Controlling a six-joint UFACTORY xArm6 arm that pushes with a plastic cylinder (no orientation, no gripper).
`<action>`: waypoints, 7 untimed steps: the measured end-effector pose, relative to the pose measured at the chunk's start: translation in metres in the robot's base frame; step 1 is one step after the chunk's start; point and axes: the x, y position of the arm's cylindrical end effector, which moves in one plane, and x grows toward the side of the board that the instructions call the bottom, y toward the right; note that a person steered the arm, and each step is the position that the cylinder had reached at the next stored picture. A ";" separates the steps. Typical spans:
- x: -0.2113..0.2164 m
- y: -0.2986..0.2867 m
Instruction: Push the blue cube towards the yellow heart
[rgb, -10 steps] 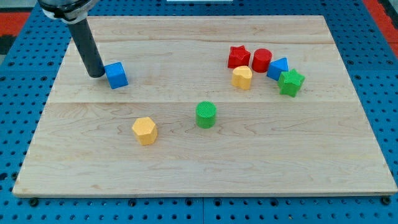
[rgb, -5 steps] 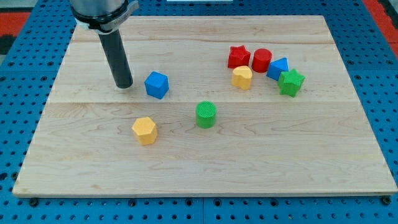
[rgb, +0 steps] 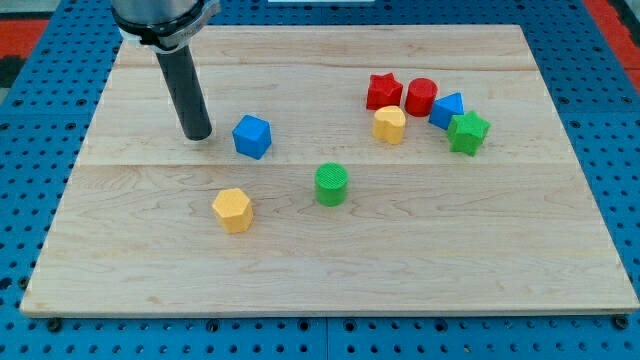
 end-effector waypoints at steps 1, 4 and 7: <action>0.000 -0.005; 0.000 -0.021; 0.000 -0.023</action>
